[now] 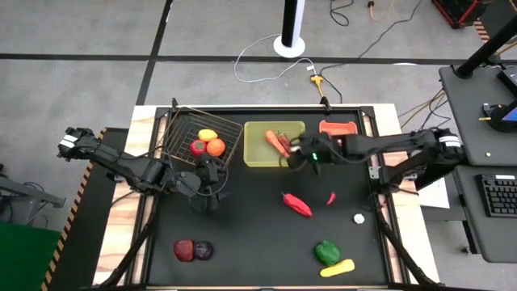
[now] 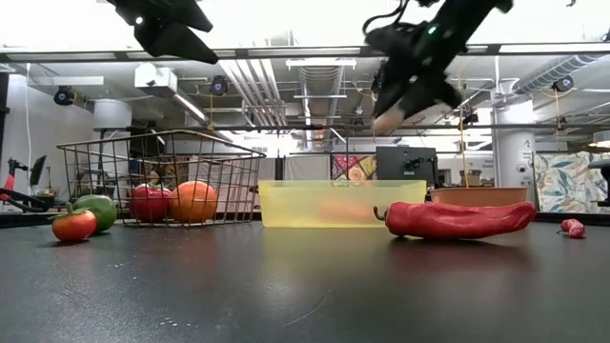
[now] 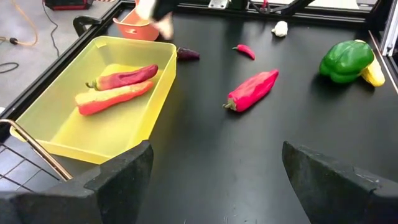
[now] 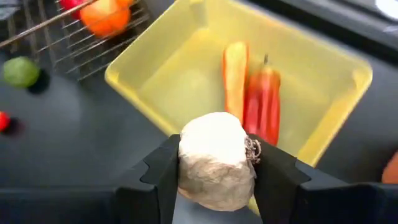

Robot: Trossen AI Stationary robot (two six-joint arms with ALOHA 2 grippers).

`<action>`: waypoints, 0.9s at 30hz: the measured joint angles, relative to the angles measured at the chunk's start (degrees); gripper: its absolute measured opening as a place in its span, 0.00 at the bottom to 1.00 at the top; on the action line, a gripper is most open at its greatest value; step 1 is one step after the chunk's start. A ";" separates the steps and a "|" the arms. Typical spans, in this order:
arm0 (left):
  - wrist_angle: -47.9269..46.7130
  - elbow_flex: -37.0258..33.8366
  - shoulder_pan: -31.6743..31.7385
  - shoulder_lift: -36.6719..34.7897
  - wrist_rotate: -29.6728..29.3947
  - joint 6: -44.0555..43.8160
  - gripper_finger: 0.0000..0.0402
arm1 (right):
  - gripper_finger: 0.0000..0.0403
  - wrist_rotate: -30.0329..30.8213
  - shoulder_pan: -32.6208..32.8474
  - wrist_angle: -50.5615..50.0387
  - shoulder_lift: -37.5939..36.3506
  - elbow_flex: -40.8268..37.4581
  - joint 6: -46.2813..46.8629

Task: Sort produce into baskets
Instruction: Put the onion into the yellow bin

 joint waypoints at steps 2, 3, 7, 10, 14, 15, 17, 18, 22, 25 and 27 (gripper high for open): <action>0.00 -0.02 0.00 -0.02 0.00 -0.56 0.84 | 0.39 0.01 -2.05 4.15 2.21 0.00 -2.80; -0.02 -0.04 0.01 0.00 0.01 -0.77 0.84 | 0.39 0.00 -3.00 5.61 3.28 0.00 -3.97; -0.03 -0.21 0.00 0.00 0.01 -1.23 0.84 | 0.40 -0.12 -6.48 7.99 8.42 0.79 -6.53; -0.25 -0.55 0.01 0.00 0.01 -2.23 0.84 | 0.39 -0.09 -8.69 8.09 12.46 2.28 -6.69; -0.39 -1.15 -0.01 0.00 0.03 -3.78 0.84 | 0.40 -0.11 -10.59 8.02 17.17 4.58 -7.39; -0.39 -1.26 0.01 0.00 0.05 -4.08 0.84 | 0.41 -0.12 -10.85 7.82 18.11 5.18 -7.84; -0.36 -1.58 0.00 -0.01 0.07 -4.91 0.84 | 0.41 -0.11 -11.22 7.44 19.73 6.82 -8.65; -0.39 -1.82 -0.01 -0.01 0.07 -5.34 0.84 | 0.42 -0.11 -11.31 6.83 20.38 7.72 -9.05; -0.37 -2.77 0.00 0.00 0.14 -7.41 0.84 | 0.44 -0.08 -11.49 3.56 22.16 10.53 -9.45; -0.37 -3.02 0.00 0.00 1.19 -8.96 0.84 | 0.46 -0.12 -11.49 2.82 22.47 11.53 -9.43; -0.35 -3.02 -0.01 0.00 2.18 -9.20 0.84 | 0.48 -0.12 -11.49 2.49 22.44 11.61 -9.40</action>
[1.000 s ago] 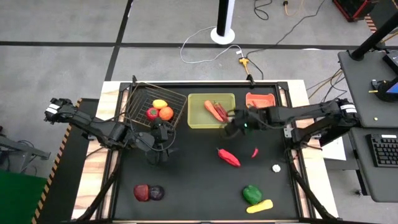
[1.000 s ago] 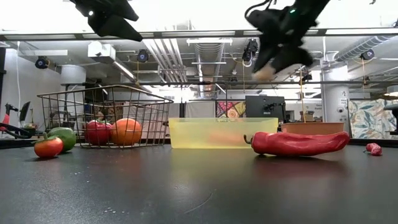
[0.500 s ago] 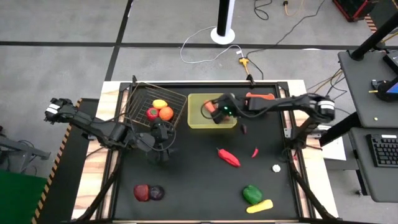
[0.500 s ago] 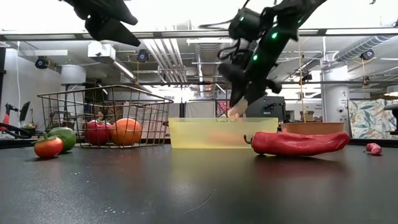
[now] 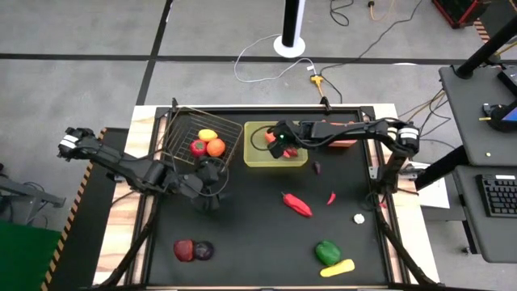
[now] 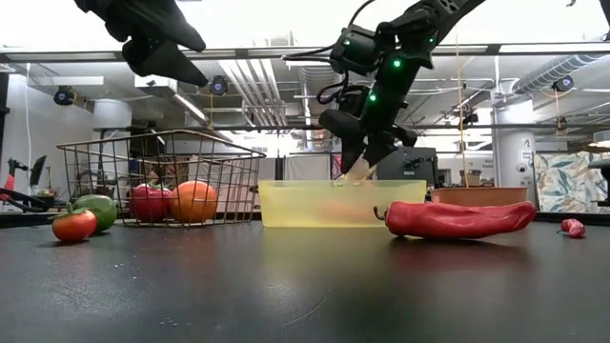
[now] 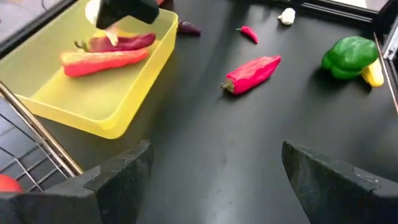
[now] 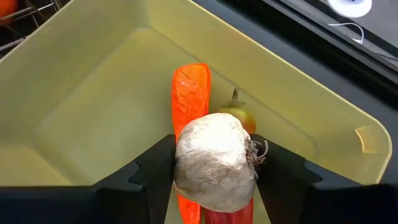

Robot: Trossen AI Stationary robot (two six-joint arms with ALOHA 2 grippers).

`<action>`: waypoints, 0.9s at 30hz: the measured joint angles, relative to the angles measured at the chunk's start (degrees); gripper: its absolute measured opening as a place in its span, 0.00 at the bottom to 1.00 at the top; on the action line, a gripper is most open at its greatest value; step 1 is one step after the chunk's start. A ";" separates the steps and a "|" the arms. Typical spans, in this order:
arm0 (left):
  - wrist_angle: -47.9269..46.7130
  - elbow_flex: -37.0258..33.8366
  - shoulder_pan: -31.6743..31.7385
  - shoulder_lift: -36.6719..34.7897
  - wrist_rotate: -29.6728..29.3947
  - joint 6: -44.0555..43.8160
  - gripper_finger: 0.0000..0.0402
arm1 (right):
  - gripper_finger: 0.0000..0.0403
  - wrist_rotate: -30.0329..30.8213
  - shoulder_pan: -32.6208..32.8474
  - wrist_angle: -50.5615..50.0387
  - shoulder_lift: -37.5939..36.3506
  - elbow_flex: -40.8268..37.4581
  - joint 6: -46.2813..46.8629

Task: Sort produce into baskets
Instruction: Put the onion into the yellow bin, then put the cayenne pepper into the orange bin

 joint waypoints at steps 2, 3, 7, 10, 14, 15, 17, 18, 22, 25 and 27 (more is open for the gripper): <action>-0.01 -0.02 -0.02 0.00 0.43 -0.28 0.84 | 0.50 -0.02 -0.01 -0.33 -0.22 0.00 0.02; 0.00 -0.02 -0.02 0.00 0.43 -0.32 0.84 | 0.51 -0.02 -0.02 -0.59 -0.31 -0.02 0.02; 0.07 -0.43 -0.02 -0.01 0.49 -1.28 0.84 | 0.56 0.00 -0.12 -0.48 -0.55 -0.04 0.15; 0.07 -1.00 -0.02 0.00 0.49 -2.43 0.84 | 0.58 0.00 -0.24 -0.47 -0.55 -0.04 0.13; 0.07 -1.55 -0.04 0.00 0.52 -3.73 0.84 | 0.61 0.00 -0.26 -0.56 -0.55 0.09 -0.19; 0.07 -1.61 -0.08 0.00 0.56 -3.76 0.84 | 0.62 0.00 -0.25 -0.53 -0.55 0.33 -0.41; 0.10 -1.63 -0.09 0.00 0.56 -3.76 0.84 | 0.62 -0.02 0.02 -0.44 -0.63 0.82 -0.73; 0.09 -1.64 -0.09 0.00 0.56 -3.76 0.84 | 0.62 -0.04 0.21 -0.55 -0.70 1.03 -0.80; 0.11 -1.64 -0.09 -0.01 0.56 -3.67 0.84 | 0.61 -0.11 1.85 -0.61 -1.67 1.77 -1.77; 0.10 -1.64 -0.09 0.00 0.56 -3.63 0.84 | 0.60 -0.64 4.04 -0.67 -2.84 2.02 -2.22; 0.09 -1.64 -0.11 0.00 0.56 -3.57 0.84 | 0.60 -2.81 5.79 -0.80 -3.62 2.10 -2.26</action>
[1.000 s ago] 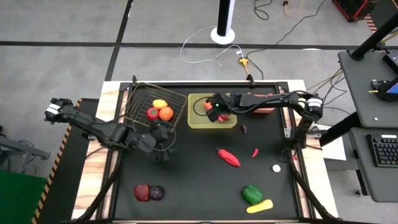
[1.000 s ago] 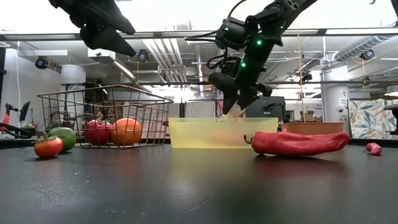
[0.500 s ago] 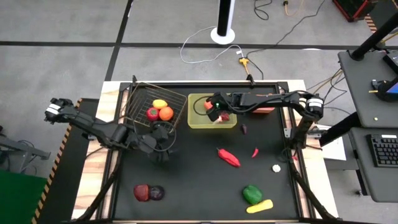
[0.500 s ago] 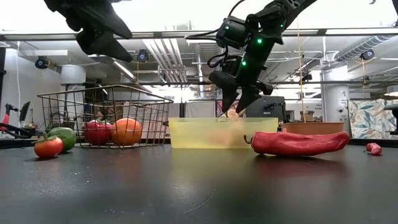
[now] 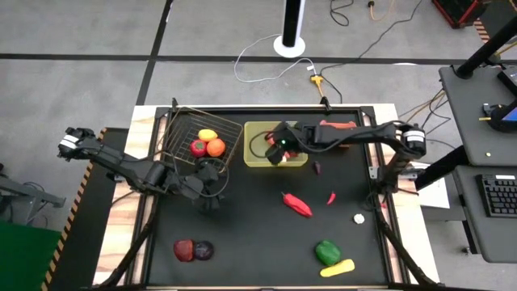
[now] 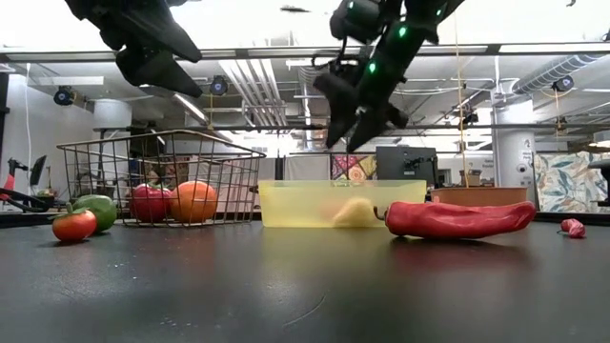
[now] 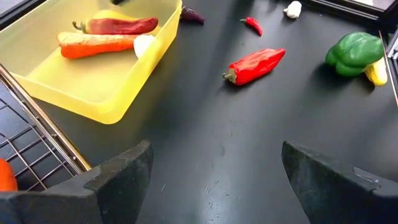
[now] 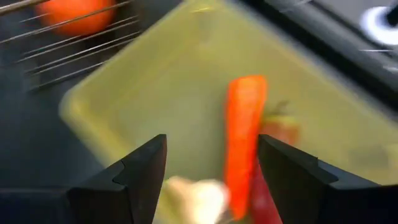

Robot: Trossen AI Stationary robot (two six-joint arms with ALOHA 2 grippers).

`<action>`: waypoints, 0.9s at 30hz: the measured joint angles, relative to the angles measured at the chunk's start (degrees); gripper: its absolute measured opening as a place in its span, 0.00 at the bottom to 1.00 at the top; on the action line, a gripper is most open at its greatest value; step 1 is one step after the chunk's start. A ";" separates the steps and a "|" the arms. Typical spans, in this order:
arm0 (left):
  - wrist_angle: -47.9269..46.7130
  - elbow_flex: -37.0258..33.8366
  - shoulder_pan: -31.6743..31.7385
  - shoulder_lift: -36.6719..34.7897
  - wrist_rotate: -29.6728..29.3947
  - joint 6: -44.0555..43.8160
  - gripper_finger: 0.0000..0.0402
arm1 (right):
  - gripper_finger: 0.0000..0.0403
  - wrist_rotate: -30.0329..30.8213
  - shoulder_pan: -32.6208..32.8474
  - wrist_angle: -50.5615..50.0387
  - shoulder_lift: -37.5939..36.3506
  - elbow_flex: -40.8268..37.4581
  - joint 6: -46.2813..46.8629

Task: Sort produce into baskets
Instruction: Put the cayenne pepper into the orange bin

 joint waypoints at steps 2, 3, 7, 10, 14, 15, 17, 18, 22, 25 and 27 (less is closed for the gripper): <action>0.01 0.00 0.00 0.00 -0.02 0.05 0.84 | 0.60 -3.35 1.94 -0.11 -0.86 -0.01 -0.01; -0.01 0.00 0.00 0.00 -0.02 0.05 0.84 | 0.60 -5.15 2.91 -0.07 -1.24 -0.01 -0.02; 0.00 0.00 -0.02 0.00 -0.02 0.05 0.84 | 0.62 -12.26 7.23 -0.41 -1.58 0.02 -1.31; 0.00 0.00 -0.02 0.00 -0.04 0.27 0.84 | 0.62 -16.99 10.49 -1.40 -1.53 -0.04 -1.75; -0.02 -0.11 0.02 0.00 -0.07 0.33 0.84 | 0.61 -17.44 14.64 -6.34 -1.23 -0.27 -1.79; 0.00 -0.11 0.02 0.00 -0.07 0.39 0.84 | 0.61 -17.41 15.59 -7.80 -1.23 -0.29 -1.51; 0.00 -0.11 0.02 0.00 -0.09 0.63 0.84 | 0.62 -17.36 17.31 -10.42 -1.23 -0.29 0.38; 0.00 -0.11 0.02 -0.02 -0.11 0.76 0.84 | 0.62 -17.37 18.10 -12.35 -1.23 -0.29 1.78; 0.00 -0.11 0.02 -0.01 -0.13 0.78 0.84 | 0.62 -17.45 20.33 -19.83 -1.23 -0.29 7.27; 0.00 -0.11 0.02 0.00 -0.13 0.78 0.84 | 0.62 -17.29 21.24 -26.61 -1.17 -0.29 10.51; 0.00 -0.11 0.02 0.00 -0.15 0.75 0.84 | 0.63 -17.30 21.64 -32.14 -1.17 -0.42 13.21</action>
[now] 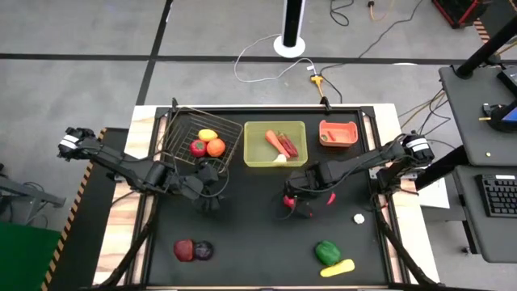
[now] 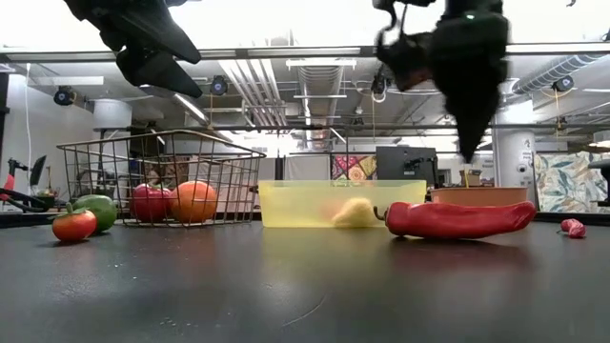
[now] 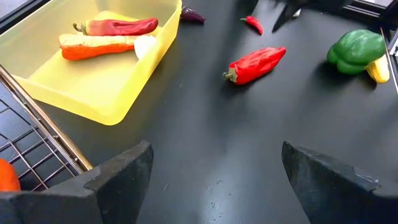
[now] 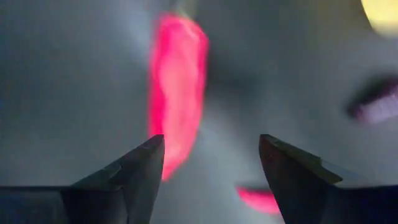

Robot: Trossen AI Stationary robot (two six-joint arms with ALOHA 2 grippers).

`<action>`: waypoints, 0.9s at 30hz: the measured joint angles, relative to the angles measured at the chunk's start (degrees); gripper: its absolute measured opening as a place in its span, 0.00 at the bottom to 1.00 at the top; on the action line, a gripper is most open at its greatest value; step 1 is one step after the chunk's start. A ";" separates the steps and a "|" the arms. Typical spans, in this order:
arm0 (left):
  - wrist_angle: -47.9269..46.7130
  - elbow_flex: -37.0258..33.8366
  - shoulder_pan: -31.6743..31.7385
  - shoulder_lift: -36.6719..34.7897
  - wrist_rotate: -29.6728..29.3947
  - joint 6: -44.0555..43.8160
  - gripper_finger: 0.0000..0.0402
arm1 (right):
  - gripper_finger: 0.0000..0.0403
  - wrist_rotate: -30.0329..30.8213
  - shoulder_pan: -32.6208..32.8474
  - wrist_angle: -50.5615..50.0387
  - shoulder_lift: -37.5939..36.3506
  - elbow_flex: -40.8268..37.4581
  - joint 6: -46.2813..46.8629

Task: Sort produce into baskets
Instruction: Put the cayenne pepper into the orange bin

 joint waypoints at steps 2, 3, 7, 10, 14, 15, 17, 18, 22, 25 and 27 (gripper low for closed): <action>0.00 0.00 0.00 -0.01 0.00 0.02 0.84 | 0.64 -0.01 0.26 -5.35 0.00 -0.22 2.69; 0.00 0.00 0.00 0.00 0.00 0.02 0.84 | 0.64 0.00 0.34 -8.32 0.00 -0.40 3.96; 0.00 0.00 0.00 0.00 0.00 0.00 0.84 | 0.62 0.04 0.51 -16.65 -0.20 -1.94 10.76; 0.00 0.00 0.00 -0.01 0.00 0.27 0.84 | 0.61 0.28 0.50 -17.38 -1.55 -4.66 14.58; -0.02 0.00 0.00 0.00 -0.02 0.85 0.84 | 0.60 0.56 0.50 -14.89 -5.69 -10.29 18.65; 0.02 0.00 0.00 0.00 0.00 0.87 0.84 | 0.60 0.65 0.50 -14.01 -7.16 -11.98 19.89; -0.01 0.00 0.00 0.00 -0.02 1.04 0.84 | 0.61 1.34 0.50 -11.85 -10.44 -15.39 24.06; 0.00 0.00 0.00 0.00 -0.02 1.09 0.84 | 0.61 1.79 0.50 -10.72 -12.32 -17.17 26.71; 0.00 0.00 0.00 0.00 -0.13 1.09 0.84 | 0.61 1.97 0.66 -3.22 -19.11 -23.70 38.24; 0.01 -0.08 0.00 0.00 -1.03 1.11 0.84 | 0.60 1.56 1.18 3.05 -22.92 -27.77 43.26; -0.02 -0.11 0.00 -0.01 -1.17 1.14 0.84 | 0.59 1.37 1.64 6.53 -23.98 -29.59 45.16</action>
